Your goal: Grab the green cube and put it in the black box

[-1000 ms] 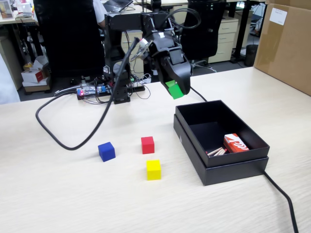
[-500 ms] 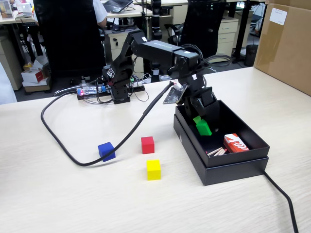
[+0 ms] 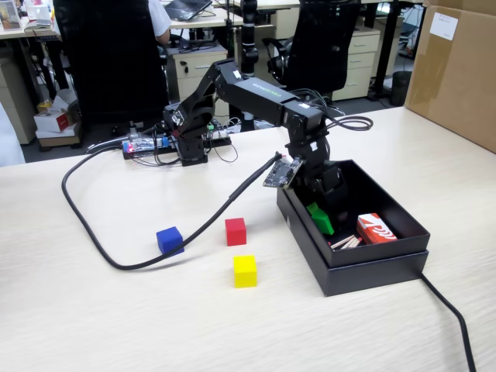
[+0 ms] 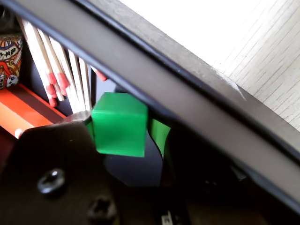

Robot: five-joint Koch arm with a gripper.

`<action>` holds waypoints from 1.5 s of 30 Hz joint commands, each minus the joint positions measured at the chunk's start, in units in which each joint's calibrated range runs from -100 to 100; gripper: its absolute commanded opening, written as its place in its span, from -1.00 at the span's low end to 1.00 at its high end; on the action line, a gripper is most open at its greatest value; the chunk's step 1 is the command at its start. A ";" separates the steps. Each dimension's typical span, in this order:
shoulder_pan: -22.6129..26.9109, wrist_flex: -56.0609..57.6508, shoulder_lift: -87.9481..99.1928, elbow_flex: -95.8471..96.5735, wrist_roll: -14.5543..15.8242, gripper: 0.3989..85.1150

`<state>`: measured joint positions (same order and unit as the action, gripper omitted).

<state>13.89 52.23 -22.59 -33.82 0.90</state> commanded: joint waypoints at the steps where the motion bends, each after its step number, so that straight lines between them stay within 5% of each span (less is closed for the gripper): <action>1: 0.68 -2.77 2.45 -0.90 -0.68 -0.29; 6: 0.83 -2.77 6.81 2.00 -0.59 0.12; 20: -3.57 -4.67 58.79 21.76 0.54 0.12; 32: -13.77 -19.44 106.41 69.81 -1.27 0.11; 45: -15.53 -33.95 122.59 102.54 -0.29 0.15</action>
<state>-1.34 25.90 98.45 68.78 0.56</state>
